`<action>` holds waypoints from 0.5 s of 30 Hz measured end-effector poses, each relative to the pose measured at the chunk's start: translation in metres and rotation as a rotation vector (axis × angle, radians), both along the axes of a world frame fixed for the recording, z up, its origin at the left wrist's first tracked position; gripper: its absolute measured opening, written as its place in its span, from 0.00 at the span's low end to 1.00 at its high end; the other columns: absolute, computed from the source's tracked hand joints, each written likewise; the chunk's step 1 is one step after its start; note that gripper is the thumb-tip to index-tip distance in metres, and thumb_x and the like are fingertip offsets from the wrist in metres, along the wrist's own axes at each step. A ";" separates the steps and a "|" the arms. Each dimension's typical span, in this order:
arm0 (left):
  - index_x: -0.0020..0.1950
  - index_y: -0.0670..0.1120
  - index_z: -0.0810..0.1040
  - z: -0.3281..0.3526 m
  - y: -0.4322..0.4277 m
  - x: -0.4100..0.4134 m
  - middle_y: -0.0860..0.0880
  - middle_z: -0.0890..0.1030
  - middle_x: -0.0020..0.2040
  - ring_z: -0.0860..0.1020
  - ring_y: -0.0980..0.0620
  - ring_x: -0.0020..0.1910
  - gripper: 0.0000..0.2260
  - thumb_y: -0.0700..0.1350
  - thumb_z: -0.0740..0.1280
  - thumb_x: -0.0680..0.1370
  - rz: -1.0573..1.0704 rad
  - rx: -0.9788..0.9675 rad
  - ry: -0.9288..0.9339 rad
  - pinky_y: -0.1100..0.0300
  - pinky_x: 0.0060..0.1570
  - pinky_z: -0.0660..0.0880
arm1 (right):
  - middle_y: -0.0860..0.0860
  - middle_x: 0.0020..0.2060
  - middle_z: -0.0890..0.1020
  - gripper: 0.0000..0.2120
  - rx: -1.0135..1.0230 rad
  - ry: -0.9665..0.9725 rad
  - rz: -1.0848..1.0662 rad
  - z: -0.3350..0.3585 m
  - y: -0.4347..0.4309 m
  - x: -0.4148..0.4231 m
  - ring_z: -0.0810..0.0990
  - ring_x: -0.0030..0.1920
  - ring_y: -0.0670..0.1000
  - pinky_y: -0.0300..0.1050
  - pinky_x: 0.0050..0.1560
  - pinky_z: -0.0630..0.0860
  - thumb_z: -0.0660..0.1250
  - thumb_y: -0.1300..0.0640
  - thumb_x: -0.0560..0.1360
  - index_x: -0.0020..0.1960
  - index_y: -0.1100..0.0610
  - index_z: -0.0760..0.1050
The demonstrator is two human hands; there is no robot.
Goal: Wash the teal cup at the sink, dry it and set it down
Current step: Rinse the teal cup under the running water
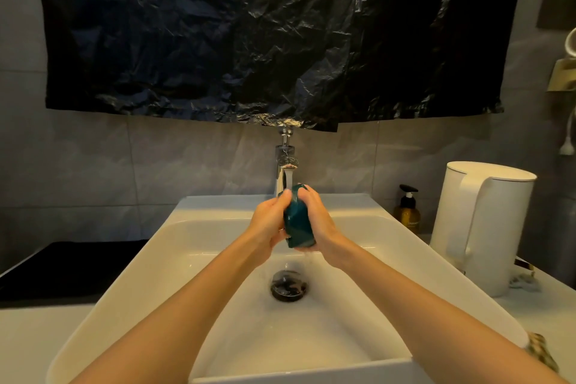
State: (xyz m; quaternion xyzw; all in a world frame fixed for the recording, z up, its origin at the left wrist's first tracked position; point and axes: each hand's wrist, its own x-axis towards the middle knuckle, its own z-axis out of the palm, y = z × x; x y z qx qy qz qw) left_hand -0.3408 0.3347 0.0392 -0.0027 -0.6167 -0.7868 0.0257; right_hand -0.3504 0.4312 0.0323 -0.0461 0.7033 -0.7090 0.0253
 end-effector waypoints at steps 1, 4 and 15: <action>0.60 0.43 0.75 0.000 0.002 -0.002 0.42 0.79 0.55 0.78 0.45 0.55 0.16 0.52 0.58 0.81 0.049 0.000 -0.025 0.50 0.54 0.78 | 0.52 0.57 0.75 0.15 0.036 0.063 0.006 0.000 -0.002 0.003 0.77 0.48 0.49 0.42 0.36 0.78 0.52 0.41 0.80 0.65 0.42 0.65; 0.57 0.43 0.74 -0.001 0.003 -0.004 0.43 0.78 0.54 0.77 0.44 0.54 0.17 0.54 0.56 0.81 0.181 -0.068 -0.047 0.50 0.57 0.76 | 0.49 0.63 0.71 0.21 0.086 0.026 0.111 -0.003 -0.007 0.005 0.76 0.55 0.51 0.47 0.42 0.79 0.51 0.37 0.79 0.71 0.38 0.58; 0.49 0.45 0.74 -0.002 -0.001 -0.002 0.45 0.79 0.44 0.78 0.49 0.43 0.14 0.54 0.57 0.81 0.193 -0.113 -0.025 0.56 0.43 0.78 | 0.56 0.58 0.78 0.25 -0.089 -0.243 0.149 -0.001 -0.008 0.003 0.78 0.57 0.57 0.54 0.54 0.78 0.57 0.34 0.75 0.66 0.47 0.69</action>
